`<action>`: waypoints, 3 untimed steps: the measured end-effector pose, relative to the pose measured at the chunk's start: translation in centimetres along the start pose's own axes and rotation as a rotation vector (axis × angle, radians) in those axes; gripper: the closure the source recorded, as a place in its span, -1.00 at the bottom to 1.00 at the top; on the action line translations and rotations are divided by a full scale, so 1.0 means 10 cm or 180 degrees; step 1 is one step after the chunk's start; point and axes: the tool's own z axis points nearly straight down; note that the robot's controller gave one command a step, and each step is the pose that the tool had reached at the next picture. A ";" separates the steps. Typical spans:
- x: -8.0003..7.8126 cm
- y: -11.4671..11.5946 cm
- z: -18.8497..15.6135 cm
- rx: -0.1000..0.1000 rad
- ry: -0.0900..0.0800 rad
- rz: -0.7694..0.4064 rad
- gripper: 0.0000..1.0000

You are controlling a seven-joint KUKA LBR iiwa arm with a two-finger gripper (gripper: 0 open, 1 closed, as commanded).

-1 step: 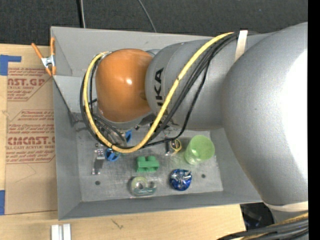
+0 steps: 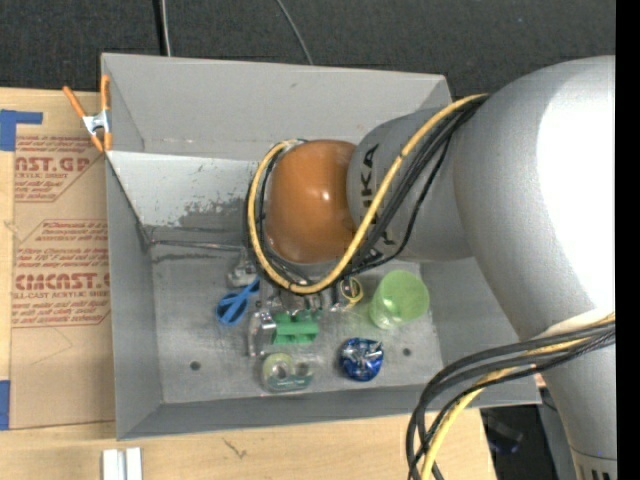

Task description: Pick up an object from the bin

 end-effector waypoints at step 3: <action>-0.30 -0.10 -0.01 0.0011 0.0001 -0.0680 -1.00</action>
Offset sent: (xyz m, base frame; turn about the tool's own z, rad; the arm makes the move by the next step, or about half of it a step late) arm 0.0326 0.0095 0.0253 -0.1007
